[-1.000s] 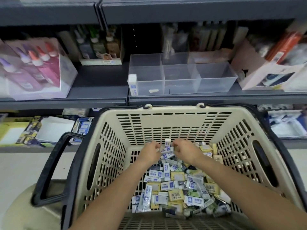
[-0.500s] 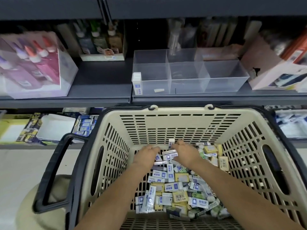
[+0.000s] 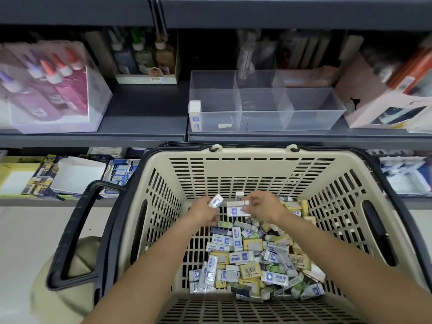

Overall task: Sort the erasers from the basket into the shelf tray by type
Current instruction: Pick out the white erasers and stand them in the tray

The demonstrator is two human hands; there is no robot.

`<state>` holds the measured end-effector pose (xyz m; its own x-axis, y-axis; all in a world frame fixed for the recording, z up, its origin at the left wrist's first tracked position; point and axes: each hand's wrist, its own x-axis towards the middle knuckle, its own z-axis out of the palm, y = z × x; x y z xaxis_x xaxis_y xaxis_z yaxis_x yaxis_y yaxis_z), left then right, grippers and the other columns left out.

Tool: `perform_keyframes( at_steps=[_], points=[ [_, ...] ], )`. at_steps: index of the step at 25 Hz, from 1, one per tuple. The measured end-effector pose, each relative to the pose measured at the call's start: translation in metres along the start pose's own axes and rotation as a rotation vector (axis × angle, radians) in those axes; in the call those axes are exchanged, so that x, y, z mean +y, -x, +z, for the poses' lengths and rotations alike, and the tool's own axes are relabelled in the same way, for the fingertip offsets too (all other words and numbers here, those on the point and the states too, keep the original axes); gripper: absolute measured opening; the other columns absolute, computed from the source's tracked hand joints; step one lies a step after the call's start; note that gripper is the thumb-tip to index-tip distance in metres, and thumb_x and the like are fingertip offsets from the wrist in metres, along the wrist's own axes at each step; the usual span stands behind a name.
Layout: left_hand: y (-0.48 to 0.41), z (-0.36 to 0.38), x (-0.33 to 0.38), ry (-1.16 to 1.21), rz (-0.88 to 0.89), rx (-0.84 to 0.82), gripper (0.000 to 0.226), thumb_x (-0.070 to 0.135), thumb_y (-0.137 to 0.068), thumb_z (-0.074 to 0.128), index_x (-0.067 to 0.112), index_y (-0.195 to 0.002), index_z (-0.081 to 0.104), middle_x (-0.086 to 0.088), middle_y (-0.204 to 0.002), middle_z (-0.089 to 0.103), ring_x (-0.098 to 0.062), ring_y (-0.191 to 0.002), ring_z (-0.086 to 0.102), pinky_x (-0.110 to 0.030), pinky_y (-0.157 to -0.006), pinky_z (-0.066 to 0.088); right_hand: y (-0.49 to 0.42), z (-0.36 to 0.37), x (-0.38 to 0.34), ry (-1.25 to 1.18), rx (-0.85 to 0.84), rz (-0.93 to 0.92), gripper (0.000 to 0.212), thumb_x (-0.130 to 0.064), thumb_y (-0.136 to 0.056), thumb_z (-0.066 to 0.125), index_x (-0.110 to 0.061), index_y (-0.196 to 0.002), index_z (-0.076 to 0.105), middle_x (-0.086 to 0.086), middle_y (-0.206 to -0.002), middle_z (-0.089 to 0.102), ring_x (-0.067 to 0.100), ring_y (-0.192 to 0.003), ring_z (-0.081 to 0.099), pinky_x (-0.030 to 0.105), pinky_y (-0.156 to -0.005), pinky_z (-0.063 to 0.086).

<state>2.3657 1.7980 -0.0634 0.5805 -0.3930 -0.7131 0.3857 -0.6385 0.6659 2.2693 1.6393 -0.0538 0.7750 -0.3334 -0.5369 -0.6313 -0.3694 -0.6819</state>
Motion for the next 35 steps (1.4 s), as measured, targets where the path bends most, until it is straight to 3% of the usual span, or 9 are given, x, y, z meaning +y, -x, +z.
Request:
perform_keyframes(
  at_steps=[5, 8, 13, 17, 21, 25, 29, 31, 35],
  points=[
    [0.03, 0.003, 0.018, 0.529, -0.044, -0.166, 0.013, -0.003, -0.087, 0.055, 0.007, -0.093, 0.059, -0.007, -0.083, 0.06, -0.013, -0.069, 0.053, -0.025, -0.068, 0.051, 0.026, 0.003, -0.021, -0.3, 0.042, 0.066, 0.01, -0.018, -0.087, 0.064, -0.012, -0.085, 0.057, 0.005, -0.069, 0.066, 0.0, -0.043, 0.054, 0.017, -0.044, 0.04],
    [0.04, 0.005, 0.023, 0.69, -0.002, -0.127, 0.011, -0.004, -0.088, 0.056, 0.006, -0.093, 0.057, -0.009, -0.084, 0.062, -0.016, -0.074, 0.056, -0.026, -0.068, 0.049, 0.036, 0.005, -0.03, -0.396, 0.059, 0.04, 0.005, -0.014, -0.088, 0.062, -0.01, -0.088, 0.062, 0.004, -0.073, 0.068, 0.003, -0.054, 0.06, 0.017, -0.047, 0.043],
    [0.051, -0.008, 0.034, 0.44, 0.111, -0.02, 0.013, 0.001, -0.09, 0.057, 0.012, -0.094, 0.052, -0.007, -0.085, 0.066, -0.018, -0.074, 0.064, -0.029, -0.068, 0.052, 0.04, -0.008, -0.036, -0.604, -0.027, 0.054, 0.017, -0.011, -0.094, 0.05, -0.007, -0.103, 0.063, 0.01, -0.095, 0.071, 0.014, -0.08, 0.066, 0.023, -0.065, 0.049],
    [0.061, -0.019, 0.051, 0.387, 0.237, -0.028, 0.019, -0.001, -0.089, 0.058, 0.014, -0.096, 0.048, -0.007, -0.093, 0.065, -0.018, -0.077, 0.067, -0.029, -0.065, 0.057, 0.045, -0.02, -0.051, -0.527, 0.063, -0.085, 0.016, -0.009, -0.092, 0.055, -0.022, -0.099, 0.058, 0.009, -0.087, 0.072, 0.013, -0.069, 0.067, 0.02, -0.058, 0.05],
    [0.065, -0.026, 0.058, 0.378, 0.299, -0.034, 0.02, -0.002, -0.088, 0.058, 0.015, -0.093, 0.049, -0.008, -0.094, 0.062, -0.019, -0.082, 0.064, -0.028, -0.075, 0.055, 0.052, -0.029, -0.065, -0.448, 0.07, -0.223, 0.015, -0.008, -0.086, 0.062, -0.021, -0.094, 0.063, 0.004, -0.079, 0.072, 0.007, -0.065, 0.067, 0.012, -0.056, 0.048],
    [0.068, -0.039, 0.066, 0.386, 0.359, 0.004, 0.02, -0.002, -0.087, 0.059, 0.016, -0.092, 0.051, -0.007, -0.091, 0.062, -0.017, -0.08, 0.065, -0.027, -0.073, 0.055, 0.056, -0.037, -0.076, -0.285, 0.078, -0.337, 0.021, -0.006, -0.086, 0.061, -0.017, -0.104, 0.062, -0.006, -0.067, 0.072, 0.003, -0.062, 0.065, 0.014, -0.063, 0.052],
    [0.074, -0.058, 0.085, 0.29, 0.539, 0.115, 0.021, 0.005, -0.087, 0.062, 0.022, -0.093, 0.052, -0.004, -0.094, 0.064, -0.011, -0.077, 0.068, -0.022, -0.064, 0.056, 0.056, -0.055, -0.103, -0.12, 0.146, -0.5, 0.017, -0.018, -0.083, 0.066, -0.033, -0.091, 0.067, 0.006, -0.069, 0.068, 0.006, -0.061, 0.056, 0.022, -0.064, 0.048],
    [0.076, -0.068, 0.096, 0.248, 0.637, 0.179, 0.021, 0.007, -0.088, 0.061, 0.025, -0.092, 0.052, -0.001, -0.092, 0.064, -0.007, -0.072, 0.067, -0.019, -0.058, 0.054, 0.05, -0.066, -0.122, 0.033, 0.239, -0.573, 0.016, -0.022, -0.079, 0.069, -0.038, -0.085, 0.069, 0.002, -0.073, 0.062, 0.001, -0.063, 0.051, 0.016, -0.066, 0.043],
    [0.067, -0.09, 0.116, 0.33, 0.732, 0.322, 0.019, 0.006, -0.089, 0.059, 0.023, -0.091, 0.051, 0.002, -0.089, 0.063, -0.002, -0.069, 0.066, -0.015, -0.059, 0.052, 0.026, -0.085, -0.17, -0.082, 0.373, -0.618, 0.012, -0.013, -0.081, 0.069, -0.025, -0.083, 0.071, -0.007, -0.078, 0.067, 0.0, -0.061, 0.061, 0.018, -0.072, 0.051]
  ],
)
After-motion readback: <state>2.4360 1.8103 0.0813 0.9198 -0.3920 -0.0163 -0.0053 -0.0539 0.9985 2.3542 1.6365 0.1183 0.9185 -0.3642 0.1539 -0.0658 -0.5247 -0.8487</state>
